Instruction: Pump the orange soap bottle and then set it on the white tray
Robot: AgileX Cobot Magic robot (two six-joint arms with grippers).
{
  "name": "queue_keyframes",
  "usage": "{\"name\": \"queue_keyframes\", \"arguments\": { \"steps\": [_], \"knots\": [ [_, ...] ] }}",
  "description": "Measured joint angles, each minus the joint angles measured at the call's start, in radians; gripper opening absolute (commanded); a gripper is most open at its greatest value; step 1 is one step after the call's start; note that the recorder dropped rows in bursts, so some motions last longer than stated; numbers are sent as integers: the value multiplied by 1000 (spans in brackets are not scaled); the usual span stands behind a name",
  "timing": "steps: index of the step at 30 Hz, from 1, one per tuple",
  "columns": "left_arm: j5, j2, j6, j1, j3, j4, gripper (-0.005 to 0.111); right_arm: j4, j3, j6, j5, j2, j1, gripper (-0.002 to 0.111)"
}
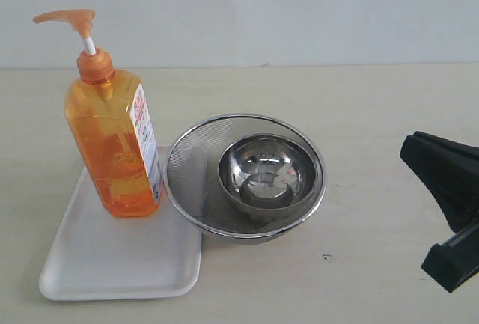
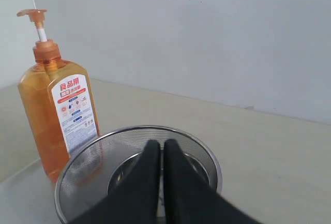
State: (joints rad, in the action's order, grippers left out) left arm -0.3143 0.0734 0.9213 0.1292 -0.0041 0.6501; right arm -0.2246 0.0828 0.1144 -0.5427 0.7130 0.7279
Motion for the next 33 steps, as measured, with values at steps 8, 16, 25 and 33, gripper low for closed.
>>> {"name": "queue_keyframes", "arguments": {
  "steps": [8,16,25,33],
  "knots": [
    [0,0,-65,0,0,0,5,0,0,0,0,0,0,0],
    [0,0,-142,0,0,0,5,0,0,-2,0,0,0,0],
    [0,-66,-149,0,0,0,5,0,0,-2,0,0,0,0],
    [0,-70,-149,-17,0,0,5,0,0,-4,0,0,0,0]
  ]
}}
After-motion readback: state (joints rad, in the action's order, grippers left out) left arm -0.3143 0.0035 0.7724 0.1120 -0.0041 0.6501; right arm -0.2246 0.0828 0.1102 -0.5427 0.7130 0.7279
